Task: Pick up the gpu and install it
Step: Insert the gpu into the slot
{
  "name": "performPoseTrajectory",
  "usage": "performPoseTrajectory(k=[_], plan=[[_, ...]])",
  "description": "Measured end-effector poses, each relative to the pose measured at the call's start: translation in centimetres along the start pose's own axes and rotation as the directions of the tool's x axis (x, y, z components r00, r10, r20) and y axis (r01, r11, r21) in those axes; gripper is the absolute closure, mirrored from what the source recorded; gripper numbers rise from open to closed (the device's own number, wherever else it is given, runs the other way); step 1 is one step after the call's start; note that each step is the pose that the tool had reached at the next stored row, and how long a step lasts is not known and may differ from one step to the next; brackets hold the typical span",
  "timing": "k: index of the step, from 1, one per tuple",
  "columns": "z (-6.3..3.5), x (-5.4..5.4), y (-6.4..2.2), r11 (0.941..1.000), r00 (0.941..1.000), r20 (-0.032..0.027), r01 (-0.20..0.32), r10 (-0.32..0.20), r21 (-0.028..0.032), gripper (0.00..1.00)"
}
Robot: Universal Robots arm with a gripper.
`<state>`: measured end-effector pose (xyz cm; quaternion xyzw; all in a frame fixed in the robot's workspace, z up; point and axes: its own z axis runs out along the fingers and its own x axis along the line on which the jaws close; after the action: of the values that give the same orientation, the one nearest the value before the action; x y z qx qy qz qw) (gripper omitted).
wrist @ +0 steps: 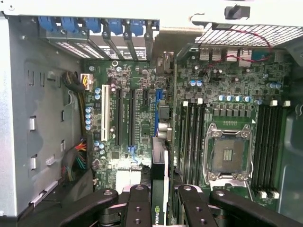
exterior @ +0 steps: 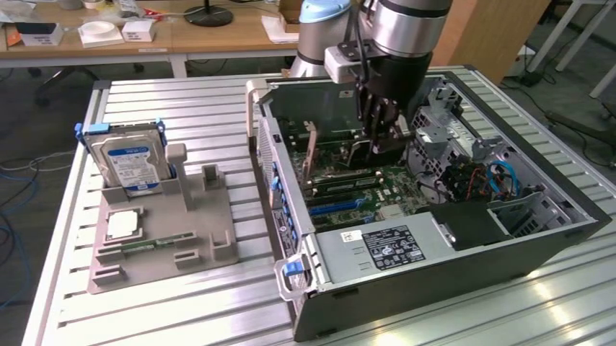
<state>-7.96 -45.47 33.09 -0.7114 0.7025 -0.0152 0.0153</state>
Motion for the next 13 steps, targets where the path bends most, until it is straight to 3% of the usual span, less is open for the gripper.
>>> performPoseTrajectory(k=[13], plan=[[2.05, 0.1, 0.99, 1.0000, 1.0000, 0.0002, 0.004, -0.004, 0.0001, 0.73]])
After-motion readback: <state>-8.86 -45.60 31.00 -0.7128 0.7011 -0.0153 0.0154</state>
